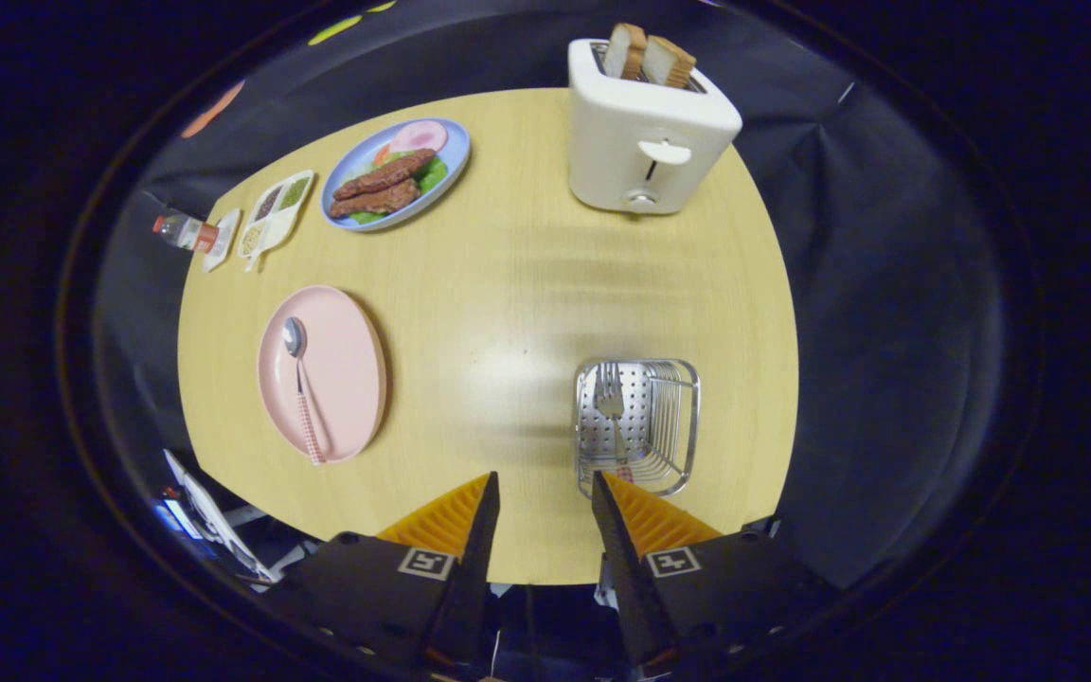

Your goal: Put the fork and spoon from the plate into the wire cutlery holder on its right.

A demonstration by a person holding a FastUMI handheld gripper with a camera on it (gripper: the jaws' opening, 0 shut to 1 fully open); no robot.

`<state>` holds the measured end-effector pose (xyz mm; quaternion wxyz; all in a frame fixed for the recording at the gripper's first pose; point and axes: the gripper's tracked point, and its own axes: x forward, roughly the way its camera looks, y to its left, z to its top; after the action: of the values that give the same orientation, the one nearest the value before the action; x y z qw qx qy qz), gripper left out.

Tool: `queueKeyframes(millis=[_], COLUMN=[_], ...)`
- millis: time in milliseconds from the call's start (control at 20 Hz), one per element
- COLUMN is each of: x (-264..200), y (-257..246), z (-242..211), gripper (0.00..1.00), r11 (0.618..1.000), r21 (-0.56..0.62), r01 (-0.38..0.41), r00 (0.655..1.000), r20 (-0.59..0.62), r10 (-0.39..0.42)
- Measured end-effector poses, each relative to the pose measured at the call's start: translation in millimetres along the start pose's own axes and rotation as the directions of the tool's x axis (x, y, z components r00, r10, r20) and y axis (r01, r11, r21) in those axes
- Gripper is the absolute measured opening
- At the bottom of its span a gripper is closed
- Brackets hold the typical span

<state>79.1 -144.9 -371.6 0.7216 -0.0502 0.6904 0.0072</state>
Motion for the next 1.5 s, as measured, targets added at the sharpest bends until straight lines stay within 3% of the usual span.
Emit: queueKeyframes(millis=[200,650,1100,1500], x=[-8.3,12.4,60.3,103.7], y=[39.6,139.4,228.3,270.2], z=[0.5,-8.2,-2.6,2.9], gripper=[0.99,0.98,0.97,0.95], r11=[0.998,0.993,0.985,0.983], r21=[-0.062,-0.117,-0.143,-0.160], r01=[-0.008,-0.029,-0.098,-0.091], r00=[0.997,0.982,0.923,0.889], r20=[0.074,0.180,0.358,0.432], r10=[0.013,0.050,0.144,0.153])
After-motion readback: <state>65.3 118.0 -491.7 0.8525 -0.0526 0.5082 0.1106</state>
